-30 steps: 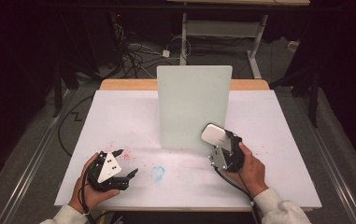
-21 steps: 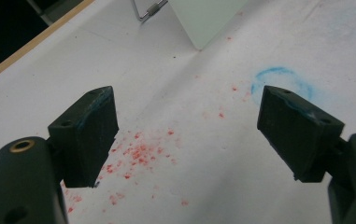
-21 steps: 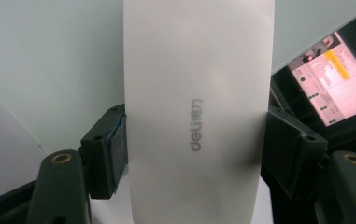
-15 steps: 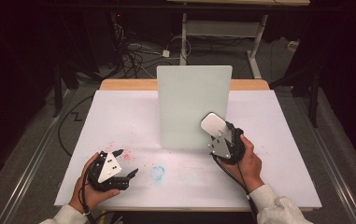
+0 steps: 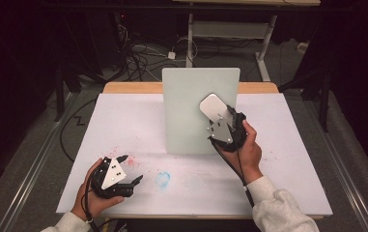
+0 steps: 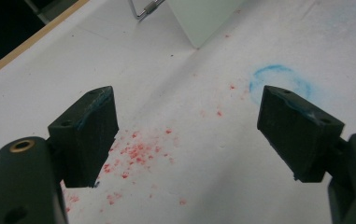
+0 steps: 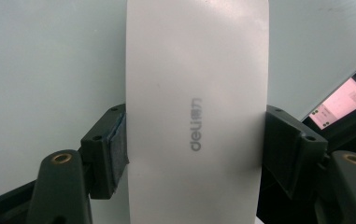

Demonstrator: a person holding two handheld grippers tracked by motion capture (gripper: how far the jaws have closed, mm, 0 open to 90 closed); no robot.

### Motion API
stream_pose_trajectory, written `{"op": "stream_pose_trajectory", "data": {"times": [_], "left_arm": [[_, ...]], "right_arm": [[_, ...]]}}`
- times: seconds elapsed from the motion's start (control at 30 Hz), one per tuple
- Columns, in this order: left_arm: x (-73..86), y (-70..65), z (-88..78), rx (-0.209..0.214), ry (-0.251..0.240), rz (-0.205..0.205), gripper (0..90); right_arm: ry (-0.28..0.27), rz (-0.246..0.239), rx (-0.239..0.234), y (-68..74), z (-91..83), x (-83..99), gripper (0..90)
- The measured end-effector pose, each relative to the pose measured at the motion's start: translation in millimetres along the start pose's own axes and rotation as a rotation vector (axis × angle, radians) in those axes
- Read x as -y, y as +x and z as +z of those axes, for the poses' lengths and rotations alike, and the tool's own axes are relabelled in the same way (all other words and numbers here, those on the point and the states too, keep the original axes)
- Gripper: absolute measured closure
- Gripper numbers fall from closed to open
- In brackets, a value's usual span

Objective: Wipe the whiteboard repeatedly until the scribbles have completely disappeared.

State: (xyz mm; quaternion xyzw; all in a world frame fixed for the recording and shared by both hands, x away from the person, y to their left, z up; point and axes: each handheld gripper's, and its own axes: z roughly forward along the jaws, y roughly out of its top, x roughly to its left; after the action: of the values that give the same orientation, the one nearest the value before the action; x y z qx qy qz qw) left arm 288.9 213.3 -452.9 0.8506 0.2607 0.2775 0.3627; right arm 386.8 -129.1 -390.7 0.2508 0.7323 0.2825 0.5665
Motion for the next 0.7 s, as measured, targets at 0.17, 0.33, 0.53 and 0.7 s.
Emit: {"op": "stream_pose_trajectory", "data": {"times": [0.17,0.33,0.53,0.7], "left_arm": [[0.3,0.3,-1.0,-0.001,-0.004,-0.002,19.4],[-0.5,-0.6,-0.8,-0.002,-0.005,-0.001,19.4],[-0.8,-1.3,-0.7,-0.002,-0.001,0.002,19.4],[-0.4,-0.8,-0.5,0.001,-0.002,0.000,19.4]], "right_arm": [[0.004,-0.010,-0.005,7.3,-1.4,5.8,31.1],[0.024,-0.085,-0.037,33.0,-6.1,27.2,31.1],[0.034,-0.164,-0.066,55.5,-9.8,43.9,31.1],[0.024,-0.126,-0.072,41.7,-7.7,34.3,31.1]]}}
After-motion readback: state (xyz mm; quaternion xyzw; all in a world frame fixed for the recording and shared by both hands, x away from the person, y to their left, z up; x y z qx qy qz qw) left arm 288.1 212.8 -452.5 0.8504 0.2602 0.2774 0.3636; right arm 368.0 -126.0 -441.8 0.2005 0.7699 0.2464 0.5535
